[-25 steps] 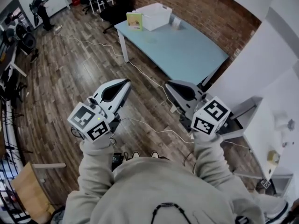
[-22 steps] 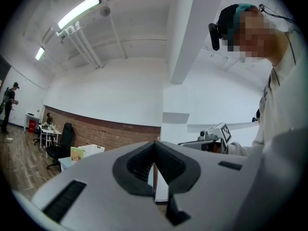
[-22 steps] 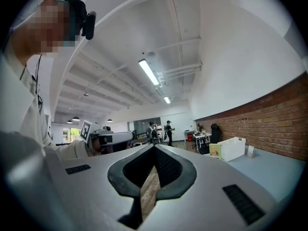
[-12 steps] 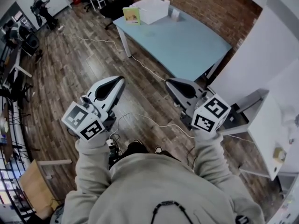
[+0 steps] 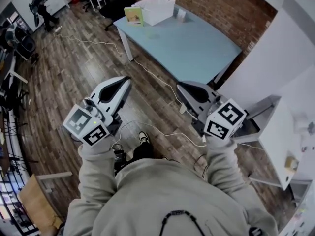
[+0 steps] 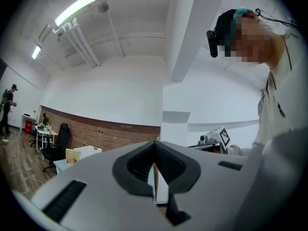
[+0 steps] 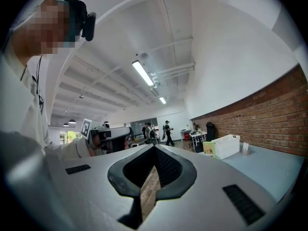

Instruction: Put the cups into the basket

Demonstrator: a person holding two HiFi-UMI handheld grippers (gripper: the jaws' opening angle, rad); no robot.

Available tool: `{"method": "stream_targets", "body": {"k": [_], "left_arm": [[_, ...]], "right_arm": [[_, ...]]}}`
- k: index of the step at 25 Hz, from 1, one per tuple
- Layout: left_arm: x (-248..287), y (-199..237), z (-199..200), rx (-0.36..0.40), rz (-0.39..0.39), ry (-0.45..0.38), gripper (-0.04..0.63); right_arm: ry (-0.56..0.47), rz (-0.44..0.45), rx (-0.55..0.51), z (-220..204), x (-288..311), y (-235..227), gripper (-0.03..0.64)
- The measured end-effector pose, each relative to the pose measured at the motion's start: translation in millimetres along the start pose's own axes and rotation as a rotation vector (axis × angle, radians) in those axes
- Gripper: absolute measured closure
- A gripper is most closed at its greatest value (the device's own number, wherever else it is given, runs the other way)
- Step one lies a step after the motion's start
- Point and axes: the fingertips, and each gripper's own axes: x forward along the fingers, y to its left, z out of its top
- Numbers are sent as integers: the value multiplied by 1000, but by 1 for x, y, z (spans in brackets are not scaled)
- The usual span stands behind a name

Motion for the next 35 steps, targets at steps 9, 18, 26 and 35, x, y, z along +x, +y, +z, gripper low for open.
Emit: {"method": "stream_targets", "body": {"k": [9,18,26,35], "left_arm": [[27,94,2,-39,-7,-39,598],[38,202,-3,-67,-12,-5,598],[36,301,-9,-98,-38,25,598],[41,353,-24,-118,-71,39,598]], "right_arm": [[49,-2,-20,5,80,-48,606],[93,6,-9,-1,183,-89,606],[113,-15,-10,5,275,-117,606],[167,-39,7,-14,316,-135,606]]}}
